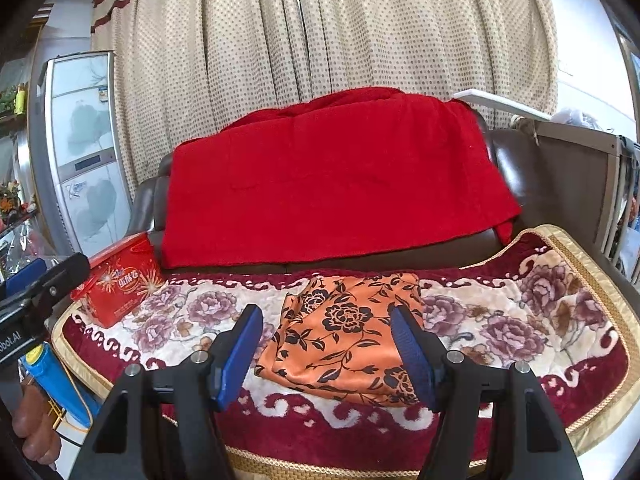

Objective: Fold small clothes

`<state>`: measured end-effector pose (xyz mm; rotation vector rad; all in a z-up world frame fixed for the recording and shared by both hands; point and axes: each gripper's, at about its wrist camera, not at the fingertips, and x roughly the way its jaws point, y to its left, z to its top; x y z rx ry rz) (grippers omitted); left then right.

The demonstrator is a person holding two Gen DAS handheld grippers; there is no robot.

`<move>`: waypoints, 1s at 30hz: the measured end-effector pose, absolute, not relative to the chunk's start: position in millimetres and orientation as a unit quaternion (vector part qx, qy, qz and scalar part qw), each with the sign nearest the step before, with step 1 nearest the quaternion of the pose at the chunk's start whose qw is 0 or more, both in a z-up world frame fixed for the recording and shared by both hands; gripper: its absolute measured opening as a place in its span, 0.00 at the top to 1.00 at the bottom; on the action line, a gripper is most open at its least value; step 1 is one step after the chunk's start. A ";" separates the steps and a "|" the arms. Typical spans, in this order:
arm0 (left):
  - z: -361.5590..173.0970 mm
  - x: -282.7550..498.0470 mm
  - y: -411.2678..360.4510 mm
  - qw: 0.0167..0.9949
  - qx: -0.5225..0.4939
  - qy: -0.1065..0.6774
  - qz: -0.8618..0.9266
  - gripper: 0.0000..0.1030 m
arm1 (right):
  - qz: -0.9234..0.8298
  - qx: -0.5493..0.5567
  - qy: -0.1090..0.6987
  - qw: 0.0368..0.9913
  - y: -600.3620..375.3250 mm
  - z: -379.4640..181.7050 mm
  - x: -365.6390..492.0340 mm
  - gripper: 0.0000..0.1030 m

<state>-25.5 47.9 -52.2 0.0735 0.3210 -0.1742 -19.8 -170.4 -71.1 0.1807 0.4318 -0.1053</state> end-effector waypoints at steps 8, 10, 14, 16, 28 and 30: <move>-57.0 9.4 45.1 0.980 0.030 0.180 -0.079 0.00 | -0.049 0.081 0.225 0.970 -175.3 -77.1 11.2 0.32; -58.5 17.6 43.4 0.979 0.032 0.185 -0.078 0.00 | -0.047 0.083 0.228 0.969 -178.7 -79.2 19.4 0.32; -61.6 31.8 38.8 0.977 0.034 0.194 -0.076 0.00 | -0.043 0.082 0.235 0.967 -184.0 -83.7 32.6 0.32; -63.3 37.7 36.2 0.977 0.035 0.199 -0.075 0.00 | -0.042 0.082 0.241 0.966 -186.4 -87.1 39.6 0.32; -68.3 54.6 26.0 0.974 0.031 0.210 -0.080 0.00 | -0.038 0.087 0.255 0.962 -195.9 -97.5 62.4 0.32; -67.8 54.6 25.5 0.974 0.030 0.208 -0.080 0.00 | -0.037 0.088 0.257 0.962 -195.7 -98.8 63.8 0.32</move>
